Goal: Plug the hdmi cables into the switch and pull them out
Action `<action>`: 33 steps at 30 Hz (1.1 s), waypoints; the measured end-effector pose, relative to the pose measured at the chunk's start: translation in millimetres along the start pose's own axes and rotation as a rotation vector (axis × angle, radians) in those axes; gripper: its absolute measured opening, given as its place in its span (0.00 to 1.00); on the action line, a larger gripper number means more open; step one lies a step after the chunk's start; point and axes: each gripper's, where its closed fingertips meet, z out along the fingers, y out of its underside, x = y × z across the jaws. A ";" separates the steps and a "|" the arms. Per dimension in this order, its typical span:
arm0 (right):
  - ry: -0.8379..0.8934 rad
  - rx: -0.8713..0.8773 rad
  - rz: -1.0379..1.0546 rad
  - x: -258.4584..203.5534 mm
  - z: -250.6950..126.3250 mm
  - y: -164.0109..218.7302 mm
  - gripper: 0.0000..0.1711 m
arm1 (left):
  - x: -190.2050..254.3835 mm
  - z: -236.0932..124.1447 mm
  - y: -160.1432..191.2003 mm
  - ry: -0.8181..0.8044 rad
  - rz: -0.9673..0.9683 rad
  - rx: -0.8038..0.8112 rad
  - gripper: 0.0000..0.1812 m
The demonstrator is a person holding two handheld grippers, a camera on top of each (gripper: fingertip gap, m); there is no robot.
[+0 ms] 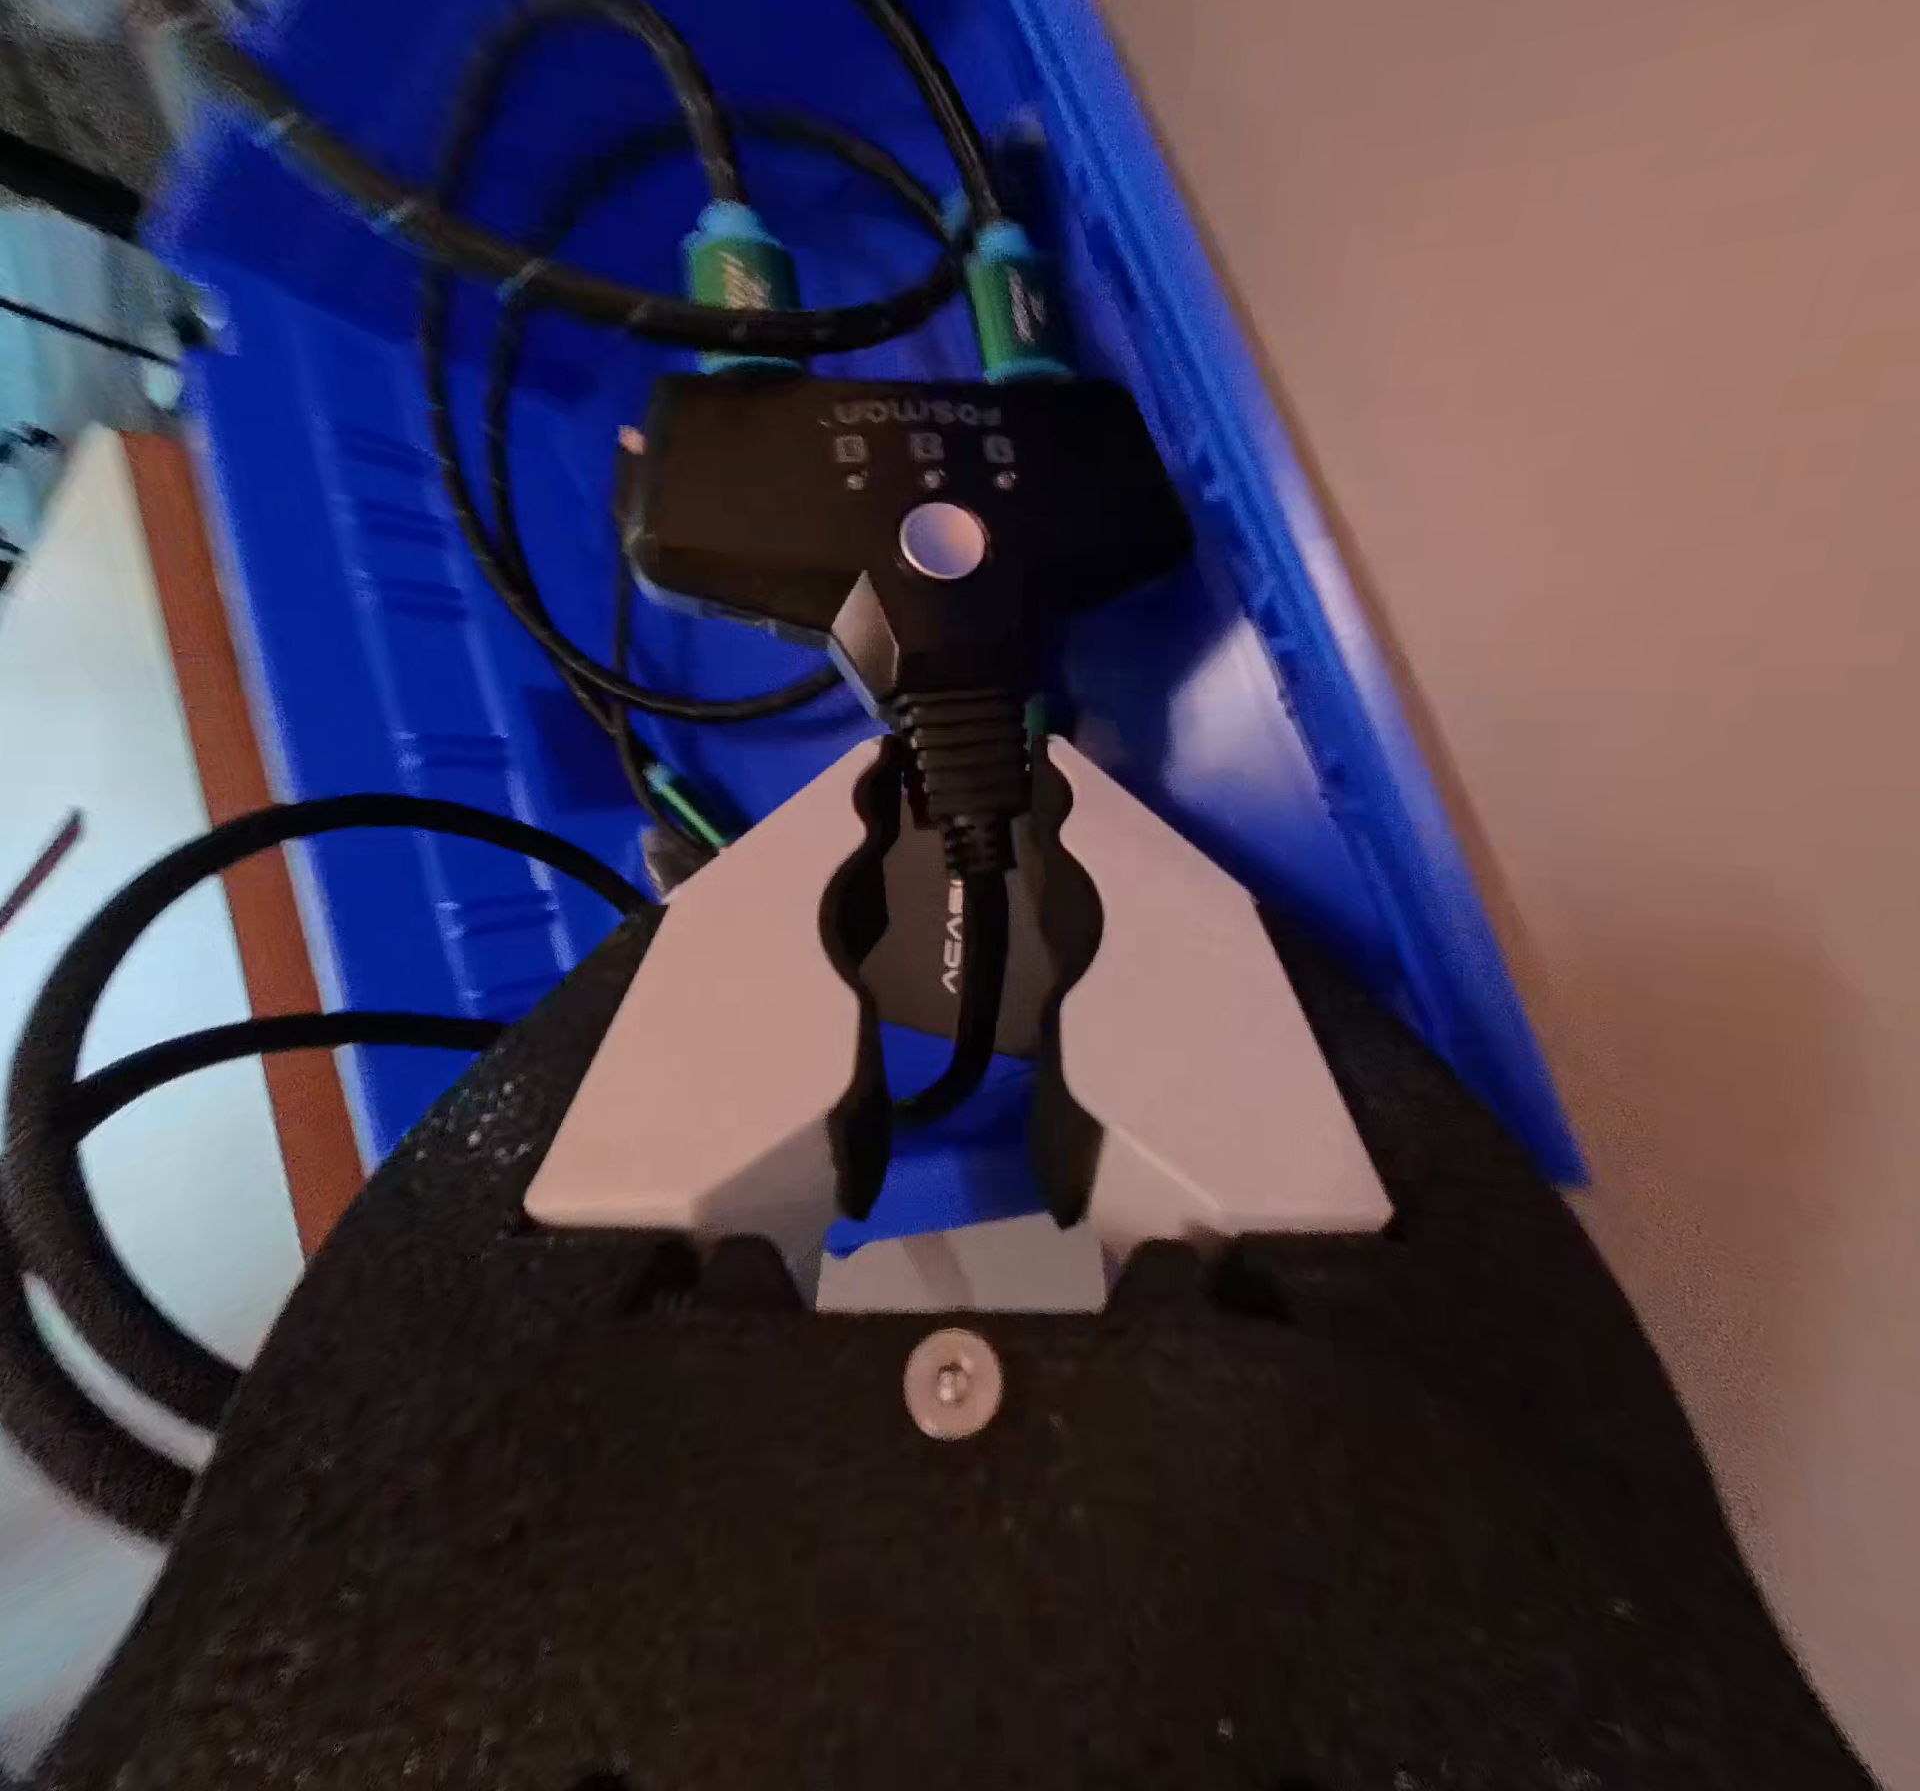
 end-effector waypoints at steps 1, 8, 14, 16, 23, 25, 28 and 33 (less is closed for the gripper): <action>0.009 0.004 0.007 3.1 -3.2 1.1 0.57 | -6.3 -14.7 -10.3 -0.020 -0.015 0.061 0.12; -0.045 0.061 0.074 -0.5 -5.8 -3.1 0.55 | -60.6 -143.3 -74.7 -0.147 -0.053 0.448 0.10; -0.163 0.113 0.100 -28.7 9.0 -12.9 0.57 | -67.0 -260.1 -103.0 -0.114 -0.050 0.757 0.10; -0.225 0.156 0.130 -42.1 13.2 -21.5 0.59 | -53.3 -297.1 -109.4 -0.026 -0.059 0.877 0.11; -0.476 0.398 0.337 -80.6 4.3 -73.1 0.68 | 35.8 -362.1 -115.8 0.488 0.009 1.139 0.10; -0.532 0.517 0.452 -79.8 -5.2 -94.4 0.63 | 66.5 -352.8 -112.4 0.616 0.033 1.167 0.10; -0.561 0.646 0.642 -64.0 -9.6 -109.9 0.53 | 112.8 -329.3 -105.0 0.774 0.063 1.178 0.11; -0.512 0.726 0.829 -37.6 3.3 -103.5 0.47 | 176.2 -299.6 -89.6 0.945 0.150 1.179 0.10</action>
